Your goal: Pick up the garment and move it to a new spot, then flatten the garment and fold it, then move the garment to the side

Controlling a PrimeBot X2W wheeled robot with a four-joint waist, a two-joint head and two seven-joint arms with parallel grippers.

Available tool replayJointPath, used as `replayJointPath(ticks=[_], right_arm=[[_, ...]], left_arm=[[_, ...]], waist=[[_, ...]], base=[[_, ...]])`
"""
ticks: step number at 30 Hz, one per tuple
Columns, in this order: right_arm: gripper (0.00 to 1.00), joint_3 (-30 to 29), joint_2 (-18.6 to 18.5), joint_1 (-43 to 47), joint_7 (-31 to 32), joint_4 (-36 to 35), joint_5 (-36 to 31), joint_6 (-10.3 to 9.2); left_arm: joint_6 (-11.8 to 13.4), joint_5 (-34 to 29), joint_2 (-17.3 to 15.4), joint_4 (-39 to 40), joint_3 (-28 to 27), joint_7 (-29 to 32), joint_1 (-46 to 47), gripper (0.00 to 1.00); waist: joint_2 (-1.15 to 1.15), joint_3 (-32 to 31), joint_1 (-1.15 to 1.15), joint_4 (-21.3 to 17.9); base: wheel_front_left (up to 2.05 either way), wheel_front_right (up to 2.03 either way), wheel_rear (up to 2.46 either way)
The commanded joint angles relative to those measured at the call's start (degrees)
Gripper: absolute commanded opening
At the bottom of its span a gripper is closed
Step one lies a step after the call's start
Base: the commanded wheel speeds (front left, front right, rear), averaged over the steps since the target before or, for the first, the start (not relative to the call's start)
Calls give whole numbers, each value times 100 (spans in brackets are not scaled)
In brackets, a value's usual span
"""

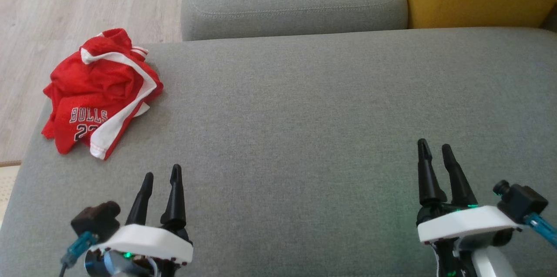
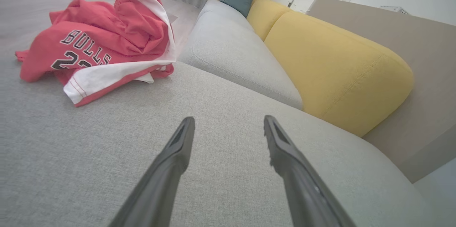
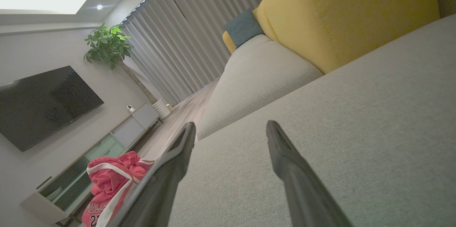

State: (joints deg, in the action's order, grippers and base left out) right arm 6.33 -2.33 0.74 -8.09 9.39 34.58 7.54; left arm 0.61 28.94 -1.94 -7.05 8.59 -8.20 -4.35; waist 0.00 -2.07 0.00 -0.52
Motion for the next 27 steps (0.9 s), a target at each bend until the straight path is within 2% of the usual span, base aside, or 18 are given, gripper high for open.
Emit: replayJointPath(ticks=[1,27], right_arm=[[100,126,-39,-188,-86,-218,-197,-4],[100,364,-49,-280,-508,-200,-2004,-5]], left_arm=[[46,-201,-86,257,-83,-81,192,100],[304,-1829,-100,346,107,-499,92,100]], waist=[[0,-2,0,0],[0,-37,0,8]], base=[[0,0,0],[0,0,0]])
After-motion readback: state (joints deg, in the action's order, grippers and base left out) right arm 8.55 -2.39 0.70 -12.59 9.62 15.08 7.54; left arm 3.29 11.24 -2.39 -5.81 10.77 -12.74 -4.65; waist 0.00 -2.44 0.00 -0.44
